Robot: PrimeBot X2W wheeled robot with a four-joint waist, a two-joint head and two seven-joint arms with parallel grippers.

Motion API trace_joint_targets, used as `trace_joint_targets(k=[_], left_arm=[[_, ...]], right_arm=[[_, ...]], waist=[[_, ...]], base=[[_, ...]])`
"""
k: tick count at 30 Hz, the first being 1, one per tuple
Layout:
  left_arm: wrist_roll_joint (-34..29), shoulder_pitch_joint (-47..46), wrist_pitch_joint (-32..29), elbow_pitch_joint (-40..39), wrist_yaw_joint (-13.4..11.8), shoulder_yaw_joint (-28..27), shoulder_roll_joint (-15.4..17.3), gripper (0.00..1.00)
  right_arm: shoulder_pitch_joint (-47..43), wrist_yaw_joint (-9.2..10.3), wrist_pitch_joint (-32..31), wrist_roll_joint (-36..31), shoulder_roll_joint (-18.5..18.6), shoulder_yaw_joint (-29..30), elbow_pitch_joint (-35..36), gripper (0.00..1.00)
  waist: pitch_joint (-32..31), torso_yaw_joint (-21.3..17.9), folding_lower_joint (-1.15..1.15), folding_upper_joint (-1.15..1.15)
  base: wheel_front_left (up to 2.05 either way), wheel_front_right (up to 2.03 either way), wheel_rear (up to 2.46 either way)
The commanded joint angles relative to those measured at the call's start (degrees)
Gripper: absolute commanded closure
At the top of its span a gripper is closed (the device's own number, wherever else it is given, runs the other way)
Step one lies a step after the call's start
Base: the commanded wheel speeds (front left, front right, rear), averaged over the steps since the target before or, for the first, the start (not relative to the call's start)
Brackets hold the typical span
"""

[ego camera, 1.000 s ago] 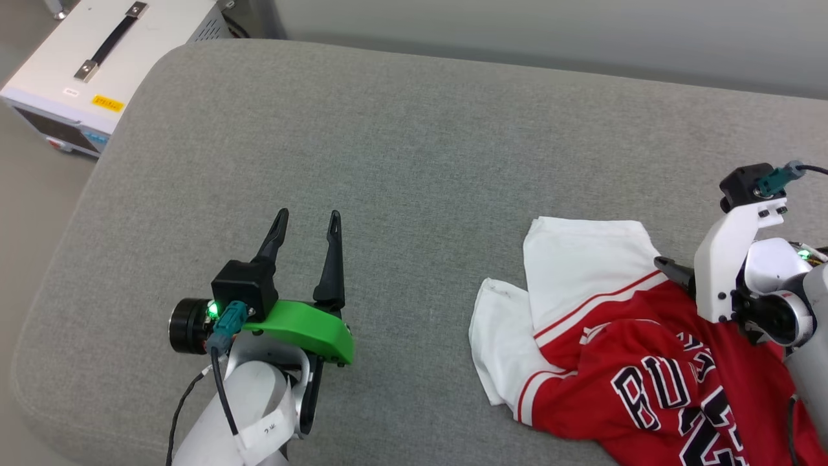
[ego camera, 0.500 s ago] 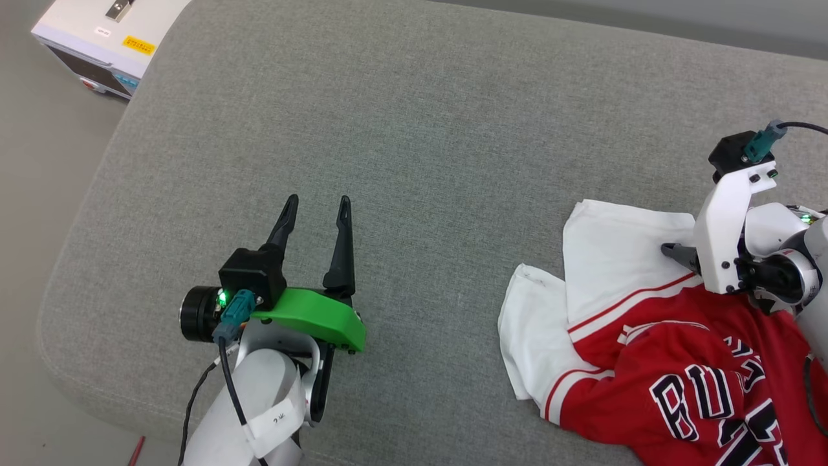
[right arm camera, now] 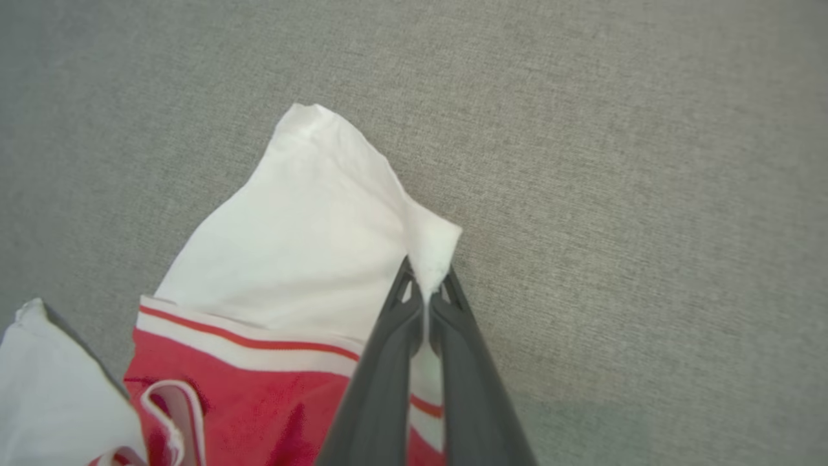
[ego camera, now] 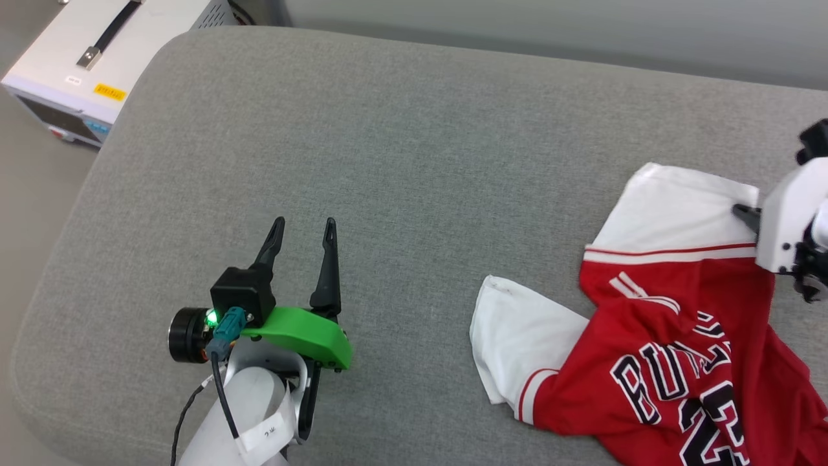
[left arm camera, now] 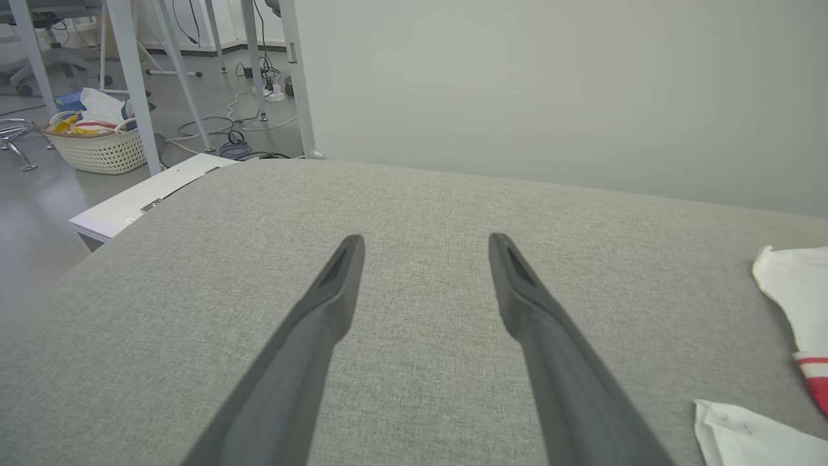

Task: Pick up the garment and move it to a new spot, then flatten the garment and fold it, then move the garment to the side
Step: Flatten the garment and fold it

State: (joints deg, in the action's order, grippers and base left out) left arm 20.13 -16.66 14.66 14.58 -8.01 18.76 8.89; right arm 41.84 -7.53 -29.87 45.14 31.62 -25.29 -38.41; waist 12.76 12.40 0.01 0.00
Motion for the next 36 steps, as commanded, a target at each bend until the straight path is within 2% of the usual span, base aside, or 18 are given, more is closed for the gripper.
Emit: trace_joint_targets(k=[1,5,9,13,18,19,20,29,36], left_arm=[[-0.2,0.9,0.3,0.4,0.2,-0.2,0.2,0.0],[0.0,2.0,0.3,0.6,0.0,-0.6,0.6,0.0],[0.3,3.2,0.3,0.4,-0.3,-1.1,1.2,0.0],[0.5,4.2,0.2,0.3,-0.4,-1.2,1.9,0.0],[0.8,5.3,-0.2,-0.3,-0.8,-1.5,2.7,0.0],[1.0,5.8,-0.4,-0.6,-1.1,-1.7,3.0,0.0],[1.1,6.1,-0.6,-0.8,-1.2,-1.8,3.1,0.0],[1.5,8.0,-2.1,-1.2,-1.6,-1.5,4.2,0.0],[2.1,9.5,-2.9,-1.2,-1.8,-1.6,5.1,0.0]], right_arm=[[-1.9,0.04,1.3,0.5,1.0,1.4,-1.0,1.0],[-7.4,0.04,4.8,1.3,2.8,6.7,-3.5,1.0],[-15.0,0.04,7.9,2.4,2.4,11.8,-5.6,1.0],[-23.3,0.04,11.2,3.2,0.2,16.2,-6.5,1.0],[-32.3,0.04,14.1,2.1,-4.5,20.9,-5.2,1.0],[-34.3,0.04,16.0,0.9,-6.3,22.9,-3.6,0.37],[-34.9,0.04,17.3,0.1,-6.9,23.9,-2.8,0.0],[-38.4,0.04,34.3,-11.8,-14.6,33.6,10.5,0.0],[-41.7,0.04,35.1,-23.5,-20.6,34.5,22.3,0.0]], waist=[[-2.7,-2.8,-0.01,0.0],[-3.9,-4.7,-0.01,0.0],[-4.7,-6.2,-0.01,0.0],[-5.4,-6.9,-0.01,0.0],[-6.1,-7.4,-0.01,0.0],[-6.3,-7.8,-0.01,0.0],[-6.4,-7.9,-0.01,0.0],[-8.9,-8.2,-0.01,0.0],[-11.4,-8.8,-0.01,0.0]], base=[[0.0,0.0,0.0],[0.0,0.0,0.0],[0.0,0.0,0.0],[0.0,0.0,0.0],[0.0,0.0,0.0],[0.0,0.0,0.0],[0.0,0.0,0.0],[0.0,0.0,0.0],[0.0,0.0,0.0]])
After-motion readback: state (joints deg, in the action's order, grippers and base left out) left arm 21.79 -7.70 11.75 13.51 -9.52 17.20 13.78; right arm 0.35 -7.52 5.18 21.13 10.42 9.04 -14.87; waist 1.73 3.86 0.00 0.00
